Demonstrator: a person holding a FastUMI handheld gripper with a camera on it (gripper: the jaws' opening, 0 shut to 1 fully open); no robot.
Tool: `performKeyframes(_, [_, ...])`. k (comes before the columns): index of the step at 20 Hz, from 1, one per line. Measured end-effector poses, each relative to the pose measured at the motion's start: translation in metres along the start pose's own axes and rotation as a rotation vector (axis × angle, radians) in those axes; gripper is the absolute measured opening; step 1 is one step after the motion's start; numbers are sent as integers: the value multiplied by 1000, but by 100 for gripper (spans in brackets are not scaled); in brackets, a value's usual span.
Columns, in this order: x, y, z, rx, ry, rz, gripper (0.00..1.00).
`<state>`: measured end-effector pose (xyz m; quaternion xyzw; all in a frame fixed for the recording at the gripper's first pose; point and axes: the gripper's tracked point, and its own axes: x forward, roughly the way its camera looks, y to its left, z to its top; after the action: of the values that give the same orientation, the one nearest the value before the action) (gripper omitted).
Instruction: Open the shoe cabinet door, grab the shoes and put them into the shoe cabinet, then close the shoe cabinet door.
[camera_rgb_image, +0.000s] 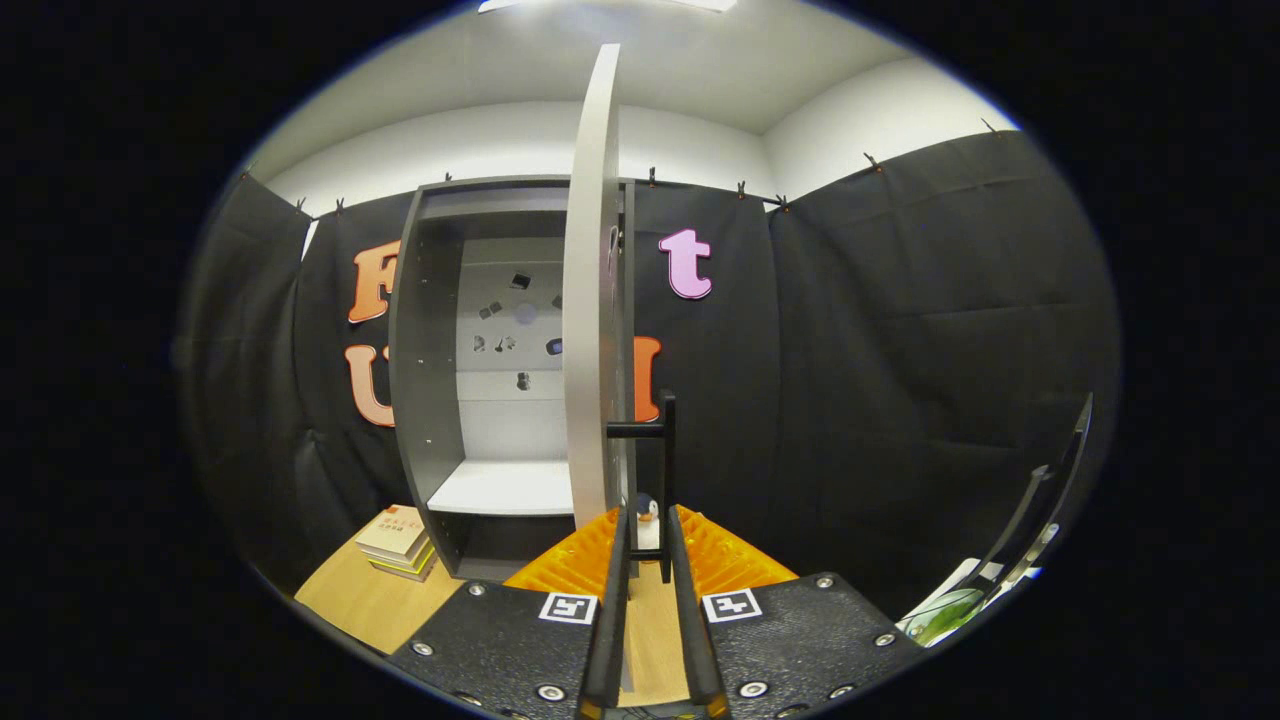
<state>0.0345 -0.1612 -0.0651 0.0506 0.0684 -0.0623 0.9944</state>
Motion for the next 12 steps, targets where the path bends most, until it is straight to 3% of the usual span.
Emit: performKeyframes(12, [-18, 9, 6, -26, 8, 4, 26])
